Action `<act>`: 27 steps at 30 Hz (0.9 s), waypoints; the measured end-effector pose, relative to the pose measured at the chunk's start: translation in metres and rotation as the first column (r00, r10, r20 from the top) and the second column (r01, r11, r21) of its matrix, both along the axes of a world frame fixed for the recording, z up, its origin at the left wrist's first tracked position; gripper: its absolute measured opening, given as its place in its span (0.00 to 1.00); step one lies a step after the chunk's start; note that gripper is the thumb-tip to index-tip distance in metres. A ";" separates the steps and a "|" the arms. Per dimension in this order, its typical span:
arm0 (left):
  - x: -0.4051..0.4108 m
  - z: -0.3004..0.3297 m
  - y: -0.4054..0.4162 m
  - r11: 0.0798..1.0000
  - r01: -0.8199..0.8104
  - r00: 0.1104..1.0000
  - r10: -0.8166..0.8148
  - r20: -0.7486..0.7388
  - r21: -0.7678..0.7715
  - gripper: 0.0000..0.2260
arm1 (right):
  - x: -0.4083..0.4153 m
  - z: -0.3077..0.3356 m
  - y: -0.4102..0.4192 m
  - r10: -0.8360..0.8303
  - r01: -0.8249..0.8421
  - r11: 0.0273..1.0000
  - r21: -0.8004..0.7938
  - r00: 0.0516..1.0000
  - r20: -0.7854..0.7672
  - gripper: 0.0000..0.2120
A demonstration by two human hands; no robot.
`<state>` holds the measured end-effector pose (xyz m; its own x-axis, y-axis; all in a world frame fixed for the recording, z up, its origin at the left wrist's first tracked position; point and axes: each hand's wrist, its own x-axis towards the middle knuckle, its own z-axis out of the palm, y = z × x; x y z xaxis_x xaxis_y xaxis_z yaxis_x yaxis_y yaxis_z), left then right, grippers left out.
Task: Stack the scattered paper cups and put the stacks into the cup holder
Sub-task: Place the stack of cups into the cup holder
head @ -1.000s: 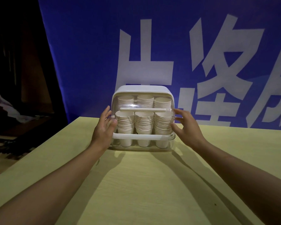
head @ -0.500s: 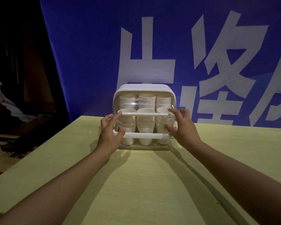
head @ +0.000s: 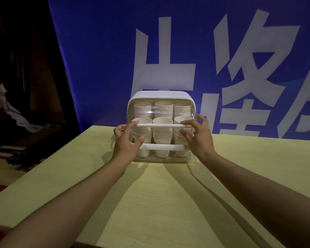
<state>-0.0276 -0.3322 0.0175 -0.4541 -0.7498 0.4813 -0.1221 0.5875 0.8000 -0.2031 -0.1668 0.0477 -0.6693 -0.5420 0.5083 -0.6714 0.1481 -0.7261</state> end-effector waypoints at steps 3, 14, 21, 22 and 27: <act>-0.003 -0.004 0.005 0.999 -0.017 0.999 0.019 -0.031 0.035 0.24 | 0.006 -0.001 -0.001 -0.025 0.027 0.997 -0.069 0.999 0.042 0.09; -0.009 -0.027 0.015 0.997 -0.078 0.995 0.076 0.066 0.030 0.22 | 0.007 -0.022 0.018 0.015 -0.014 0.999 0.031 0.999 -0.033 0.11; 0.005 -0.037 0.017 0.996 -0.071 0.976 0.080 0.201 -0.049 0.25 | 0.002 -0.030 0.029 -0.005 0.031 0.985 0.169 0.989 -0.148 0.12; 0.008 -0.035 0.018 0.997 -0.064 0.974 0.074 0.213 -0.051 0.25 | 0.002 -0.027 0.029 -0.004 0.032 0.982 0.188 0.989 -0.149 0.13; 0.026 -0.018 0.020 0.996 -0.029 0.920 0.057 0.387 -0.079 0.31 | 0.009 -0.014 0.043 0.063 0.018 0.924 0.383 0.978 -0.198 0.20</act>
